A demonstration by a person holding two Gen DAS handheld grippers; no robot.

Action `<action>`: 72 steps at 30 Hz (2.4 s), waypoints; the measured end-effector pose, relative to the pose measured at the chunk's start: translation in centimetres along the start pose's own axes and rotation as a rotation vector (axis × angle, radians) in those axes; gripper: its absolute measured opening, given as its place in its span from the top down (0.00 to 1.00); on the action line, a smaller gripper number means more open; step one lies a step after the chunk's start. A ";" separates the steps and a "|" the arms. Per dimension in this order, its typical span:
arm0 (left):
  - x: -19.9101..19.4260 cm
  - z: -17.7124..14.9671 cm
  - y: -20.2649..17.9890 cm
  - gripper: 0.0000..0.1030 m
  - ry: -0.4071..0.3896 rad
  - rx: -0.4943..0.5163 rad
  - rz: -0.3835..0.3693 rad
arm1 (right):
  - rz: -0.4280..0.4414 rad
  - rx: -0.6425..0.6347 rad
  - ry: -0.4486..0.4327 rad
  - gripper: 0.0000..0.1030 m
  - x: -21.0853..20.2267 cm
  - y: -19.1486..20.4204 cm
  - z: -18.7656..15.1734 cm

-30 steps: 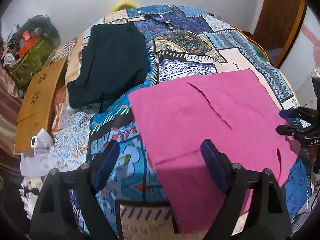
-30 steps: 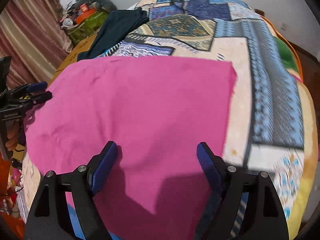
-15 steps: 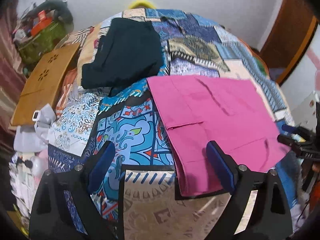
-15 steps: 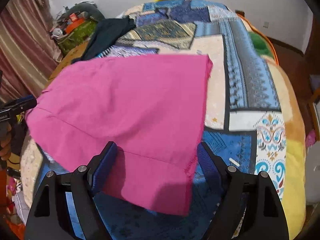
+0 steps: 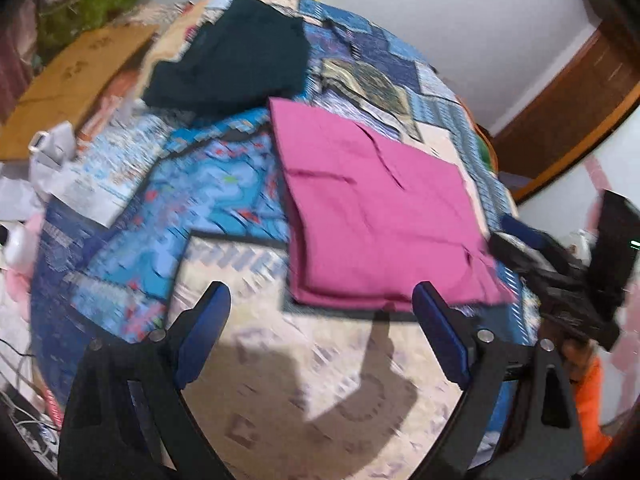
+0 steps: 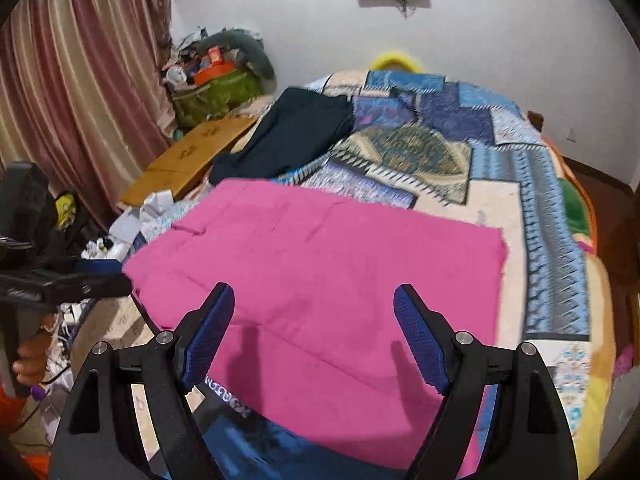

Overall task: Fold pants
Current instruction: 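Release the pants and smooth the folded stack with both tools, then grasp the edge of the pink pants with the left tool, then lift the held edge and fold it over the pants with the left tool, then release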

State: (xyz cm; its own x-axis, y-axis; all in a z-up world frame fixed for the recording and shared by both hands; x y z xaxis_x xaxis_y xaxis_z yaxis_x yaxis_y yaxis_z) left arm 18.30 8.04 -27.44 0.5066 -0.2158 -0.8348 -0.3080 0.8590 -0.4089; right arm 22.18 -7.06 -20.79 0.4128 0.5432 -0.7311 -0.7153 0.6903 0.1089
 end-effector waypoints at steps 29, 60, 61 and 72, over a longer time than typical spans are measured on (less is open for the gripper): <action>1.9 3.3 -3.5 0.76 -0.084 0.044 -0.013 | 0.057 0.091 0.054 0.23 1.6 1.2 -2.6; -5.8 8.1 -13.0 0.85 -0.432 0.395 0.077 | 0.010 0.099 0.045 0.23 1.0 0.3 -4.0; -5.6 8.0 -13.5 0.85 -0.420 0.396 0.056 | 0.011 0.100 0.044 0.23 1.0 0.3 -4.0; -2.4 6.4 -16.9 0.87 -0.275 0.413 -0.078 | -0.016 0.138 0.018 0.24 -0.9 -1.1 -3.8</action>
State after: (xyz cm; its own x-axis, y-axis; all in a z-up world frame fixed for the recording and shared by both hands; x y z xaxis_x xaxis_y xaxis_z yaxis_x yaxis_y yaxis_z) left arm 27.50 -2.99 -16.16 0.7263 -0.2035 -0.6566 0.0551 0.9693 -0.2395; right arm 20.45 -10.07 -22.82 0.4122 0.5240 -0.7453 -0.6242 0.7584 0.1879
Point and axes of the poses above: each gripper's, at about its wrist camera, not at the fingertips, and x roughly the way its jaws point, y to its left, z to its top, the point moved 9 cm from there along x, roughly the way its jaws point, and after that the axes turned 8 degrees about -x, right-handed, at the moved point
